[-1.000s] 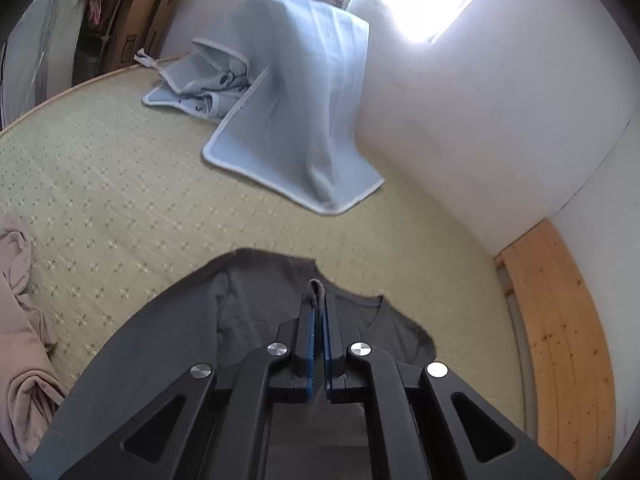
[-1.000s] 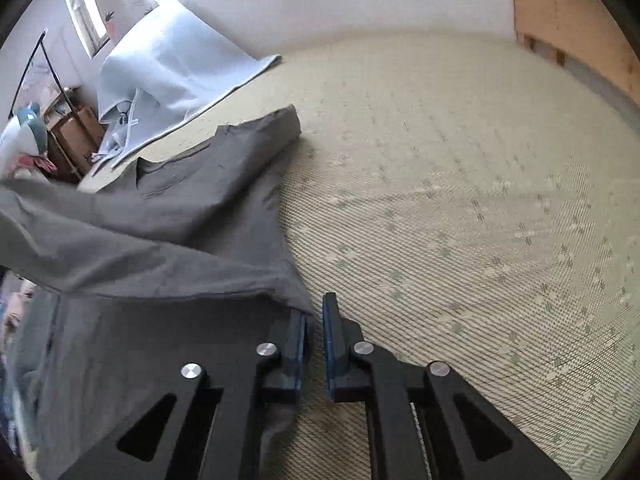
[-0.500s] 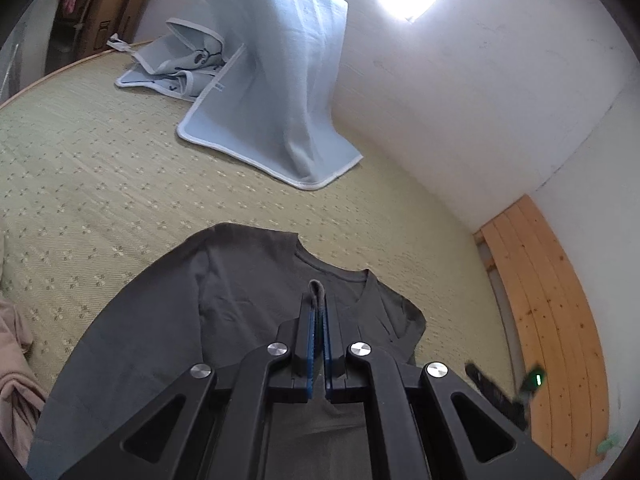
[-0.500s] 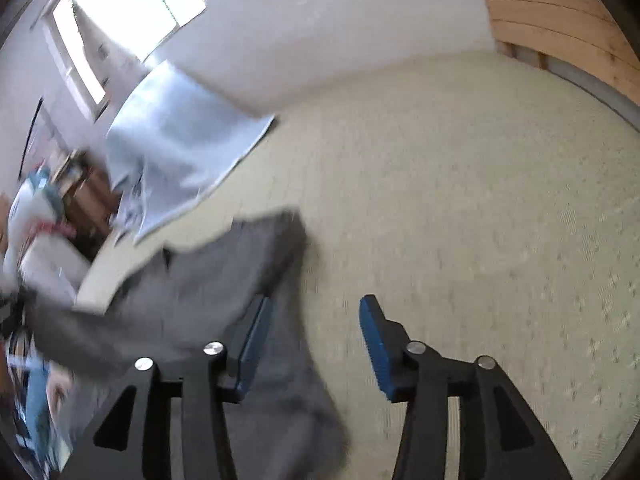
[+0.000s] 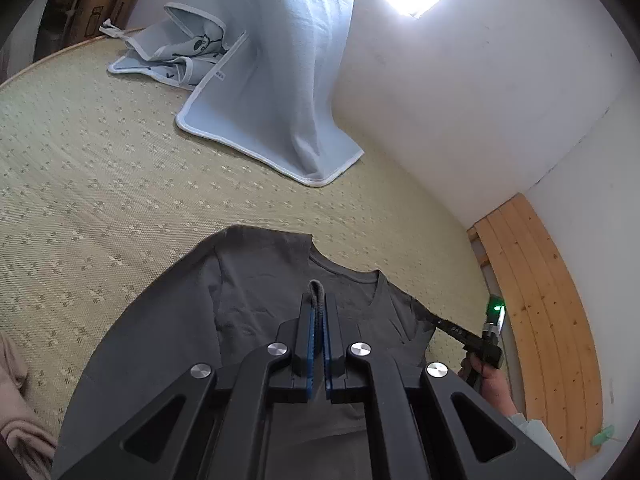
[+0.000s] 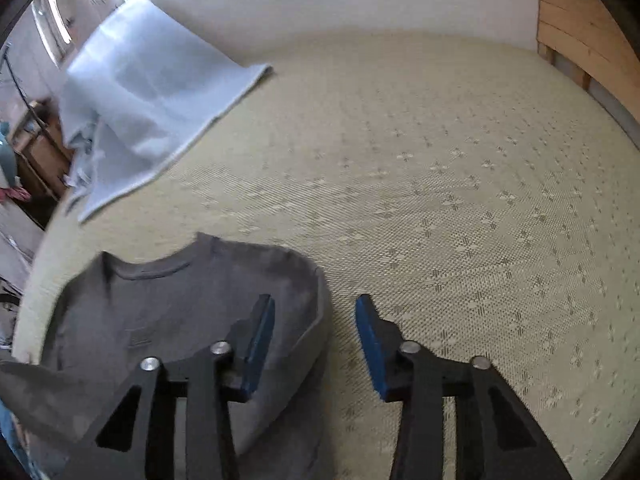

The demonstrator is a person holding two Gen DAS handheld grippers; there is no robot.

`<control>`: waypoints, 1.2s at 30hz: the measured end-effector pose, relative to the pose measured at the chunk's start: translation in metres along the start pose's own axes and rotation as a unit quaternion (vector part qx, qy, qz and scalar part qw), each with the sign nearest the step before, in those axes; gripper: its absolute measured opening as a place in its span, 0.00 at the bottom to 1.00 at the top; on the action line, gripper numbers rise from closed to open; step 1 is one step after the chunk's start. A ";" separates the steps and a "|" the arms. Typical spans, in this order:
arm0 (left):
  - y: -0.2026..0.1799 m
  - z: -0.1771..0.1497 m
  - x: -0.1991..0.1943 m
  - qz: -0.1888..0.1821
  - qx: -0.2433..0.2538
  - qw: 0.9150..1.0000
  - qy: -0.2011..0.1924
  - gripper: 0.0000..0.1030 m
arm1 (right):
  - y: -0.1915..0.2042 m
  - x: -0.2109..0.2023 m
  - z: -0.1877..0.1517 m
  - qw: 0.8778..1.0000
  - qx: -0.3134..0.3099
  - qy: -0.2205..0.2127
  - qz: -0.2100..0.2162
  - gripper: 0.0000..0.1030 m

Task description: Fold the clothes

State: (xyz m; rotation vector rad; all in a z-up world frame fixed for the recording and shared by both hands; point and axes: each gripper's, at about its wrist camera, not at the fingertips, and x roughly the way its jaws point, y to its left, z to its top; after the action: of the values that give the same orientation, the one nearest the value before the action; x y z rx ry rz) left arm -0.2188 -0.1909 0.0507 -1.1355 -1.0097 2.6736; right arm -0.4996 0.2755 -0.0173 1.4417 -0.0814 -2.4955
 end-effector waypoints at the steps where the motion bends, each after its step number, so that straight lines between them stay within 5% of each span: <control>1: 0.003 0.001 0.002 -0.001 -0.002 1.000 0.000 0.02 | 0.001 0.007 0.001 1.000 -0.005 0.009 -0.009 0.05; 9: 0.032 0.001 0.022 0.021 -0.010 1.000 0.007 0.02 | 0.005 0.000 0.024 0.993 -0.058 0.000 -0.100 0.00; 17: 0.074 -0.002 0.073 0.113 -0.010 0.992 0.048 0.02 | 0.008 0.022 0.038 0.970 -0.090 -0.021 -0.224 0.02; 22: 0.089 -0.009 0.086 0.129 -0.010 0.990 0.060 0.02 | -0.012 0.008 0.026 0.991 -0.035 -0.028 -0.123 0.26; 26: 0.090 -0.014 0.086 0.135 -0.005 0.989 0.057 0.02 | -0.029 -0.003 0.011 0.998 0.002 -0.020 -0.056 0.27; 36: 0.089 -0.018 0.084 0.140 0.001 0.989 0.055 0.02 | -0.038 0.014 -0.008 1.000 -0.001 0.012 -0.008 0.29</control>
State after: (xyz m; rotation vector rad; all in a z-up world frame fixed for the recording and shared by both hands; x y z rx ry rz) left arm -0.2518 -0.2258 -0.0638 -1.5085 -0.8889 2.7768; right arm -0.5067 0.3088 -0.0399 1.4772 -0.0641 -2.4897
